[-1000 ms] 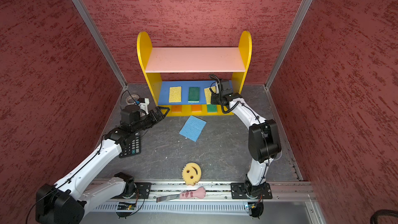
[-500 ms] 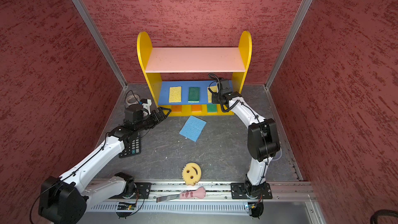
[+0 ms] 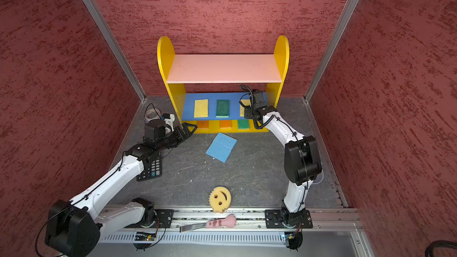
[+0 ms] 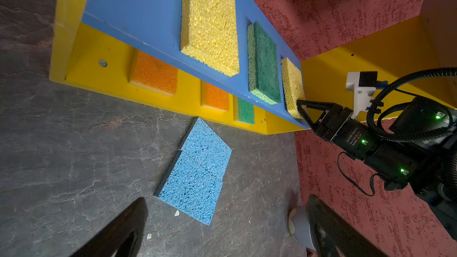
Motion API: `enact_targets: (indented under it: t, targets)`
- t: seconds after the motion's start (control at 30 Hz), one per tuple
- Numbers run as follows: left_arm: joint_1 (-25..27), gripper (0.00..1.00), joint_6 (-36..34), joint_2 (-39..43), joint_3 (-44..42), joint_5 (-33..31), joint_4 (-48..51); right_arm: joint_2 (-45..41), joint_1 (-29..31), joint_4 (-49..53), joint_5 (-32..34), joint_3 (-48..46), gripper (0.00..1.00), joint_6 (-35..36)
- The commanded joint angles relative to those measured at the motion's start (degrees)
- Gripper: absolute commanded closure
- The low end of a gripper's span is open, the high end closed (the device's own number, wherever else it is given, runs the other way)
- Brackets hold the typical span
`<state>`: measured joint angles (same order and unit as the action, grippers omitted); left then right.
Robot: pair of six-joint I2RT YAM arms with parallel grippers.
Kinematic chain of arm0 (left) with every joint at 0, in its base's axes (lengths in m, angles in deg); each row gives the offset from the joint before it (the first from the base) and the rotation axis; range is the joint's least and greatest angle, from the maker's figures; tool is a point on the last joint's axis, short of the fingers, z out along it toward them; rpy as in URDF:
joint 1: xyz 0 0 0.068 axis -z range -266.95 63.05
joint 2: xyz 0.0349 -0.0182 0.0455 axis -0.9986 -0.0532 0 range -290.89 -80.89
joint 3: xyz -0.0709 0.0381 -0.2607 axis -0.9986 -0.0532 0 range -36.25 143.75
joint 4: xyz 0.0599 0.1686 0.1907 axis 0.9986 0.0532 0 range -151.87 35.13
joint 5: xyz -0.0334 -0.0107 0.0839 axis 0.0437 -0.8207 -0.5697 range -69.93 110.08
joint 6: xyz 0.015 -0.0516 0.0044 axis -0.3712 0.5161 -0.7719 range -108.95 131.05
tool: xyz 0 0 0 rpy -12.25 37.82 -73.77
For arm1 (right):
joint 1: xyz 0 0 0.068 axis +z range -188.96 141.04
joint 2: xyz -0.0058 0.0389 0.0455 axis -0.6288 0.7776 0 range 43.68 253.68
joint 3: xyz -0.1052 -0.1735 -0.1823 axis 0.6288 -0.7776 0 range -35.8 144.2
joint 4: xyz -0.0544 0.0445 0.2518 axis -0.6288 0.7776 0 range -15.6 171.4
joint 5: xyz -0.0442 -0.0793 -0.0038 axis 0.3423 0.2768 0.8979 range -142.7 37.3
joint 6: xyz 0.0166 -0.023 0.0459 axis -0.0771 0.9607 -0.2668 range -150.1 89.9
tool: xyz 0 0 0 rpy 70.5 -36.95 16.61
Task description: Place and organize the cleaning sponges onto the shelf
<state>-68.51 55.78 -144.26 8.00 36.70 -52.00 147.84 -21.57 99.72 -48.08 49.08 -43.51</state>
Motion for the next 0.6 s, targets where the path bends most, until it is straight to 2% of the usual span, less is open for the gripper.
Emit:
enact_targets:
  t: [0.0,0.57]
  targets:
    - [0.28,0.01,0.1,0.27,0.85,0.43,-0.43,-1.59,-0.34,-0.36,1.84,-1.19,0.73,-0.46]
    - [0.98,0.01,0.27,0.97,0.66,0.25,-0.11,-7.47,-0.34,-1.39,1.72,-2.96,0.59,-1.95]
